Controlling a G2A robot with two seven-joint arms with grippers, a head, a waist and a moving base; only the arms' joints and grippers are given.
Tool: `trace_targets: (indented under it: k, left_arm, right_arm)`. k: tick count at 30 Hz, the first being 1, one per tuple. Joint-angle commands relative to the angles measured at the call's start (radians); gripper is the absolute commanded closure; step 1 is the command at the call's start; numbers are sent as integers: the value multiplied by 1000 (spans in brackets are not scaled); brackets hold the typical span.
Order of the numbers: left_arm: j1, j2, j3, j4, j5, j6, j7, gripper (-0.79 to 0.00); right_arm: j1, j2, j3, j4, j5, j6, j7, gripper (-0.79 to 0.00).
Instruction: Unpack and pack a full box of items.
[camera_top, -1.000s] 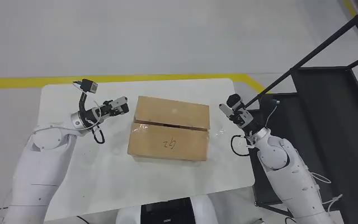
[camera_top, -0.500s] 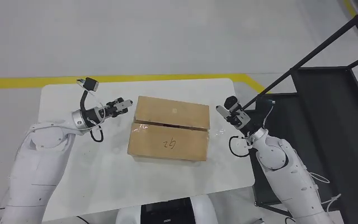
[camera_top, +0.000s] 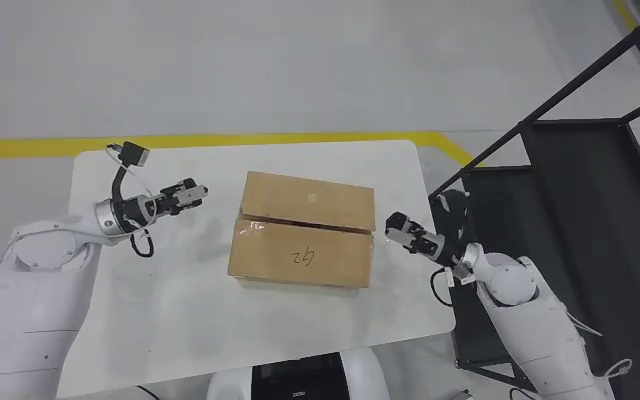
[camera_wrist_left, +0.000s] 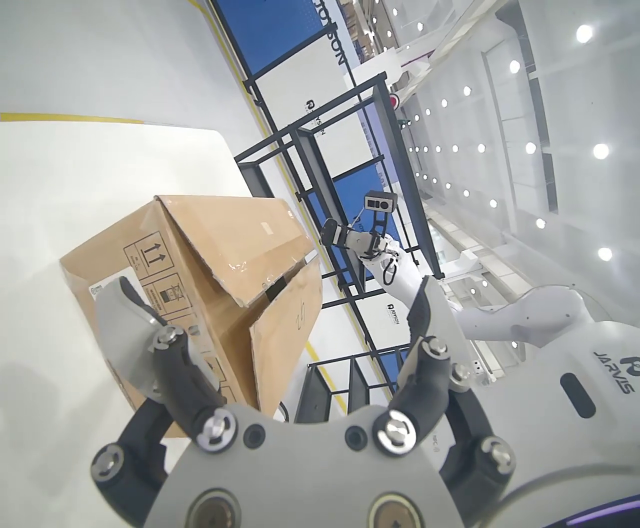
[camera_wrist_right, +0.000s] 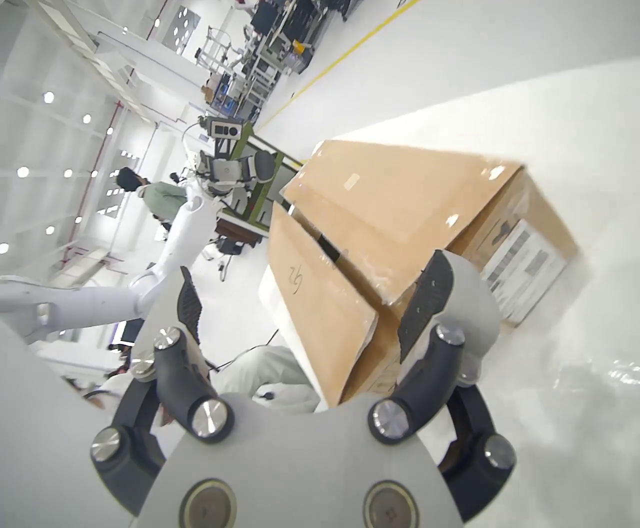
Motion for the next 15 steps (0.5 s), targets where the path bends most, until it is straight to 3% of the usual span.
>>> trace_targets:
  k: [1, 9, 15]
  left_arm:
    - [2, 3, -5, 6, -13, 2, -17, -785]
    - [-4, 15, -7, 4, 7, 18, -95, -785]
    - [-7, 17, -2, 1, 19, 19, -106, -785]
  right_arm:
    - [-4, 8, 12, -1, 87, 30, 117, -785]
    - [-9, 18, 8, 11, 159, 99, 240, -785]
    - [21, 10, -50, 49, 104, 84, 171, -785]
